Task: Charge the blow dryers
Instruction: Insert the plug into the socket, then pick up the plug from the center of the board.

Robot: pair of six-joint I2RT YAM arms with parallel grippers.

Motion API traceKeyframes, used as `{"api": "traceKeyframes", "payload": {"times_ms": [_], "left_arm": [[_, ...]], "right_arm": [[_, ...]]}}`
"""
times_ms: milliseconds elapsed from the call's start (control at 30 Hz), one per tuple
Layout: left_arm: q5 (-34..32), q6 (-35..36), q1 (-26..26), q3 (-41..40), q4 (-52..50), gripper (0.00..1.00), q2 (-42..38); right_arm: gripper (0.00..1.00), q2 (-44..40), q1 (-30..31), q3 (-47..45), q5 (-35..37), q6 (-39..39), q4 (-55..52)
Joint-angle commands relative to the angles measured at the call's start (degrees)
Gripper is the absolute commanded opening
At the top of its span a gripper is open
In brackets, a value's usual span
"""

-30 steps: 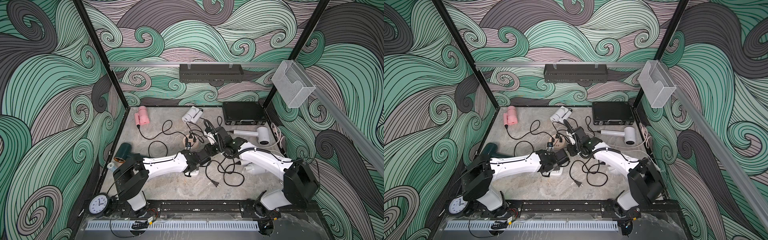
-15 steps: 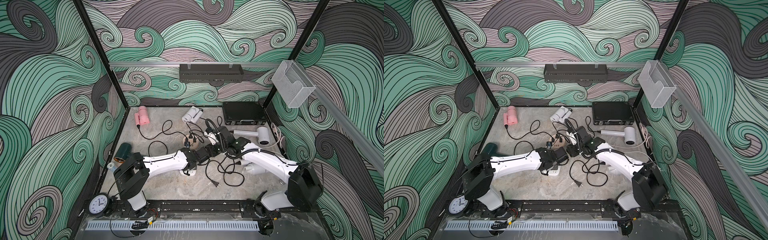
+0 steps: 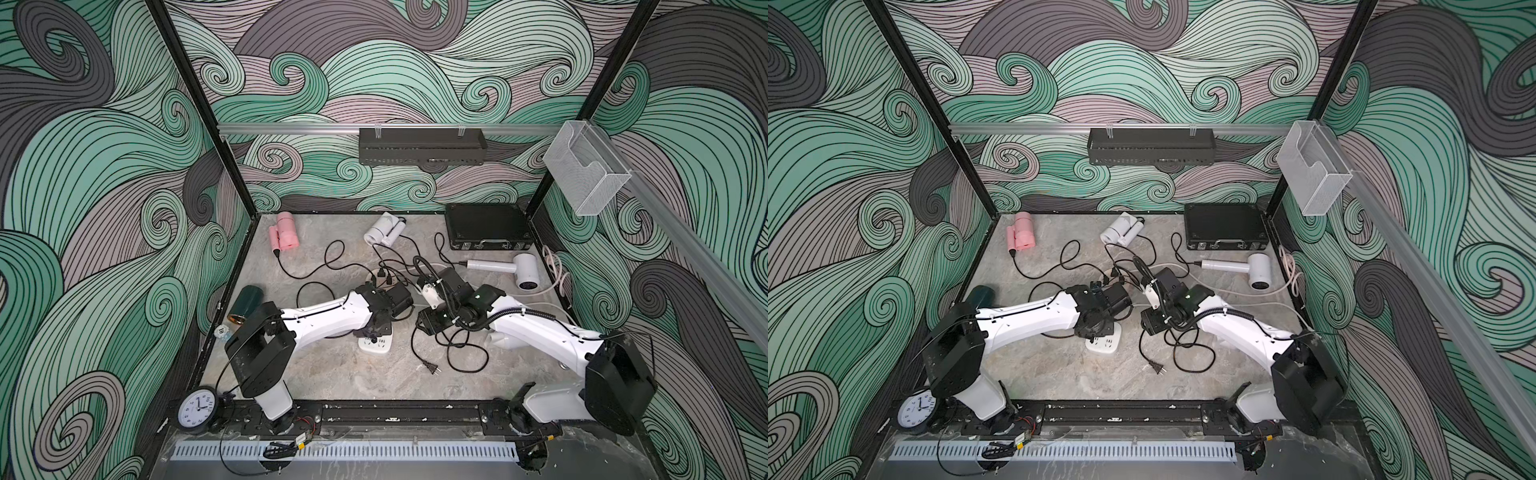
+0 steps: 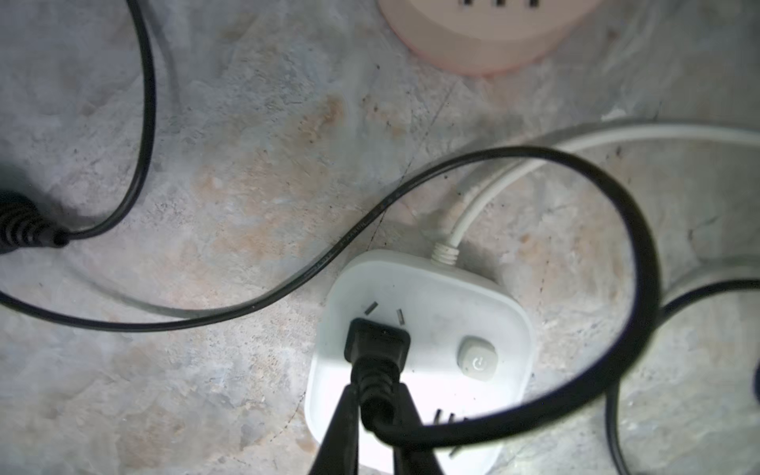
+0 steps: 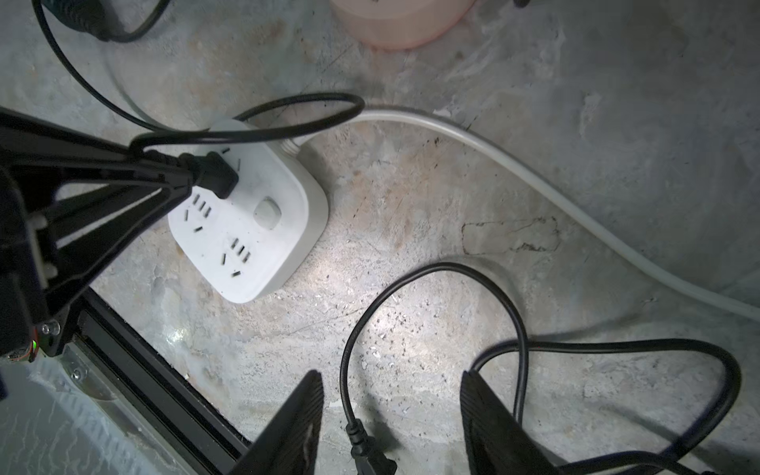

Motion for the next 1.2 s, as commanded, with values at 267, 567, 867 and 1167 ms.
{"api": "traceKeyframes", "payload": {"times_ms": [267,567,867,1167], "left_arm": [[9.61,5.05,2.94,-1.85,3.74,0.33,-4.98],[7.44,9.97,4.15,-2.84,5.27,0.30,-4.18],[7.85,15.74,5.18,-1.40,4.91,0.29,-1.38],[11.72,14.82,5.93,-2.11,6.86,0.19,0.03]], "right_arm": [[0.56,2.29,6.65,-4.98,-0.50,4.47,-3.39],[0.57,6.23,6.73,-6.14,-1.89,3.87,-1.75],[0.56,6.60,6.91,-7.30,-3.03,4.21,-0.73],[0.52,7.38,7.09,-6.59,-5.09,3.24,-1.32]]}}
